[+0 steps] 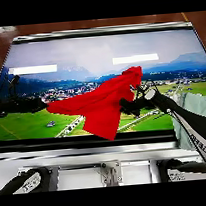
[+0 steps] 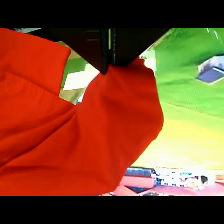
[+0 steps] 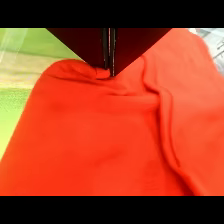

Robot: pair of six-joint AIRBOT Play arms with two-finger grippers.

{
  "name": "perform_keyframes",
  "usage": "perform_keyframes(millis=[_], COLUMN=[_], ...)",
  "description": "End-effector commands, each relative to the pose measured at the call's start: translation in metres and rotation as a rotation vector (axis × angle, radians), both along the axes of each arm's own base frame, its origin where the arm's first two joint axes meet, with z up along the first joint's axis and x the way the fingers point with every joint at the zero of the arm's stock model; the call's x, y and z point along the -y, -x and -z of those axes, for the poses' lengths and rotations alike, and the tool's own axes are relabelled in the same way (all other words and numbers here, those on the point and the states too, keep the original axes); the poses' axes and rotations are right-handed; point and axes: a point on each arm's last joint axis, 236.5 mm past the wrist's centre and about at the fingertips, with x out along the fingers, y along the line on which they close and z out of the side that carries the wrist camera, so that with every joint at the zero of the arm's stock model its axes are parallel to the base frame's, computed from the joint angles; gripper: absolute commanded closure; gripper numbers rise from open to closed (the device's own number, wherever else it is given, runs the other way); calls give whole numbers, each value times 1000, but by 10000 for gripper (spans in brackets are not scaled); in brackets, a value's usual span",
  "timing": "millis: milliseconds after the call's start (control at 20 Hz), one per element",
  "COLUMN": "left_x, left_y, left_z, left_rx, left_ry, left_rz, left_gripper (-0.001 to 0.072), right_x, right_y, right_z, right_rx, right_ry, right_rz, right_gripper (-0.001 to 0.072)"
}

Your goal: Fold the shirts.

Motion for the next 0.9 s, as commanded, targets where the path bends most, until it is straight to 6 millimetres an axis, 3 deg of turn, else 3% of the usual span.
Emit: perform_keyframes(millis=[0, 100, 200, 300, 400, 450, 500, 550, 600, 650, 700, 850], left_x=[-2, -3, -1, 3, 1, -3, -10, -19, -29, -36, -39, -31], left_y=[-5, -18, -35, -47, -40, -25, -4, 22, 45, 63, 72, 82], left_z=[-6, -34, -91, -183, -303, -372, -430, -481, -511, -525, -525, -475], left_rx=[17, 89, 232, 453, 748, 928, 1089, 1233, 1314, 1337, 1318, 1106], left_ry=[-3, -7, -4, 2, -14, -24, -36, -53, -73, -73, -75, -126], left_rz=[-3, -5, -8, -12, -64, -111, -164, -228, -288, -335, -361, -317], left_gripper=[670, 670, 670, 670, 670, 670, 670, 671, 671, 671, 671, 671], right_x=[-4, -10, -11, -7, 15, 40, 66, 94, 111, 120, 121, 119], right_y=[-10, -22, -32, -31, -10, 8, 30, 54, 74, 90, 97, 101], right_z=[-42, -107, -198, -322, -466, -537, -591, -633, -653, -657, -647, -599], right_rx=[156, 362, 585, 867, 1184, 1323, 1413, 1472, 1497, 1490, 1446, 1294], right_ry=[-13, -20, -13, -9, 15, 38, 50, 68, 104, 152, 174, 278], right_rz=[-117, -228, -279, -271, -168, -63, 48, 158, 204, 208, 186, 57], right_gripper=[655, 656, 656, 656, 657, 657, 658, 658, 658, 658, 658, 657])
